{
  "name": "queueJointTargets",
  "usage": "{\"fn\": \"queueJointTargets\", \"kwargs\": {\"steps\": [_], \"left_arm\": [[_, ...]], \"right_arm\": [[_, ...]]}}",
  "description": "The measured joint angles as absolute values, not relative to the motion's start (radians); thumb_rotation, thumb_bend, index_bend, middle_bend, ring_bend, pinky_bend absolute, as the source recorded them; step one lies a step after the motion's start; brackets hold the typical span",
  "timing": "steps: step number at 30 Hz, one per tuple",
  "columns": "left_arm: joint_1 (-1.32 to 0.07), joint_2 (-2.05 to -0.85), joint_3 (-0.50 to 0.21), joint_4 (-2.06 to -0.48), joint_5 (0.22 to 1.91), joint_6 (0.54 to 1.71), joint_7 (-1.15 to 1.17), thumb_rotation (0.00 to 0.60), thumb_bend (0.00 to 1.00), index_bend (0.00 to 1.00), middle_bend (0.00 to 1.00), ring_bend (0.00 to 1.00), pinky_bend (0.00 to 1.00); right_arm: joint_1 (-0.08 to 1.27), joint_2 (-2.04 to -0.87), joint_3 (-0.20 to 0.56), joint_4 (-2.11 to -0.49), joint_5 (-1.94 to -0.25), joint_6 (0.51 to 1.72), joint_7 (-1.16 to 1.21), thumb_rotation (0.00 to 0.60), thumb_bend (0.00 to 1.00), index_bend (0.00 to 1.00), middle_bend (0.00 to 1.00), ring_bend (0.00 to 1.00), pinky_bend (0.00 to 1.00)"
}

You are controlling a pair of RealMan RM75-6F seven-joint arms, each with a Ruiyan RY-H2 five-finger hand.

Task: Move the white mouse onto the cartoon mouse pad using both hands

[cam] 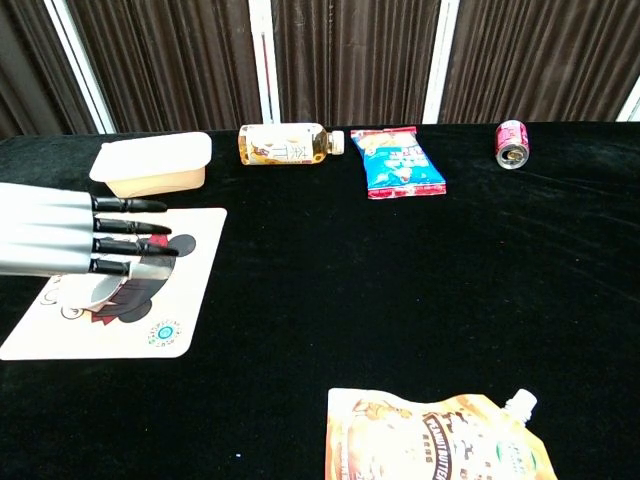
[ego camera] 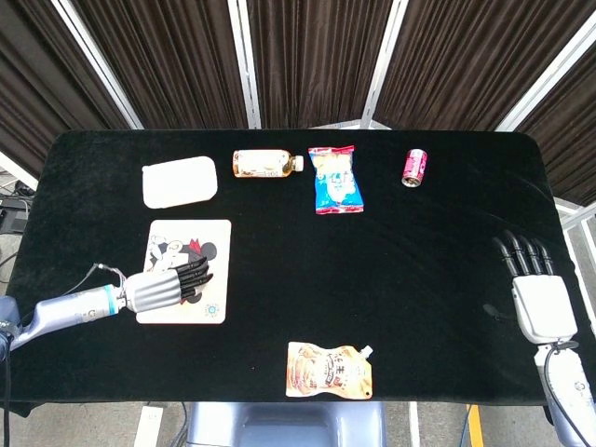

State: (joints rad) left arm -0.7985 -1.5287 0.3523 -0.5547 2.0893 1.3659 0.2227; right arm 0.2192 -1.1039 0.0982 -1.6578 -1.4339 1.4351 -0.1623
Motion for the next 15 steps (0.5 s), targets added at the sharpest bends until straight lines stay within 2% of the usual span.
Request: {"fn": "queueJointTargets", "kwargs": {"steps": [10,15], "left_arm": [[-0.713,-1.403,0.229,-0.836,1.919,1.44,0.3,0.6,0.03,0.0,0.0,0.0,0.0],[-0.615,-1.319,0.16,-1.09,1.768,1.499,0.302,0.6,0.02,0.0,0.0,0.0,0.0]], "right_arm": [[0.213,-1.096,0.098,-1.662,-1.453,1.438,-0.142,0.6,0.0,0.0,0.0,0.0,0.0],[0.203,-1.09,0.09,-1.672,-1.483,1.455,-0.144,0.6,0.0,0.0,0.0,0.0,0.0]]}}
